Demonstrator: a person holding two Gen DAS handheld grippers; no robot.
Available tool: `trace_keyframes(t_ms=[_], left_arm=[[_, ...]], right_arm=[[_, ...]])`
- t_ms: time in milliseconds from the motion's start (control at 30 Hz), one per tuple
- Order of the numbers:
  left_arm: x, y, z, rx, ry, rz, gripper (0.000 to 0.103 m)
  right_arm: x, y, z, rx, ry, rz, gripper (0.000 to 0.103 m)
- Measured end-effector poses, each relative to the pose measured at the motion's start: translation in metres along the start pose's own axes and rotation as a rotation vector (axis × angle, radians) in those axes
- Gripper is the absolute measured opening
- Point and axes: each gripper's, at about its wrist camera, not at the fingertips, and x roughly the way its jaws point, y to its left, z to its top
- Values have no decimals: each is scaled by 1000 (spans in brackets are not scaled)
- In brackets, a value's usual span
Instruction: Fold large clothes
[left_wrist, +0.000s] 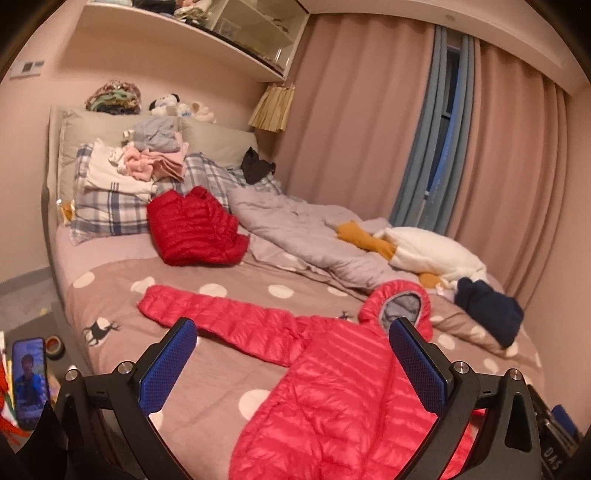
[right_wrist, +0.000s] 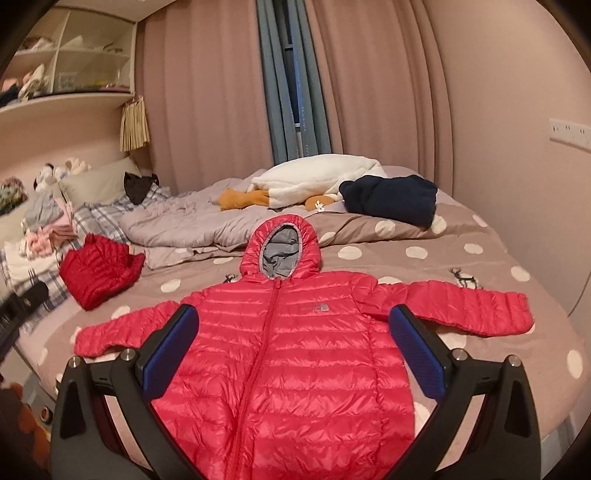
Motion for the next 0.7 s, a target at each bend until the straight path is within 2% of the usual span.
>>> trace_keyframes(t_ms=[133,267,433,700], left_arm=[[-4,-9,-1,28,-5,-40,103],[-7,-10,2,26,4,-67,103],[-9,-6,4,-5,-7,-52,103],[-17,-6,4,25,1,-94,103]], right_arm=[[3,5,1,-26,11,51,103],[-1,12,0,-40,-3,46,103],[-3,6,2,-18,4,39,103],[-11,3,3,-3,7,9,103]])
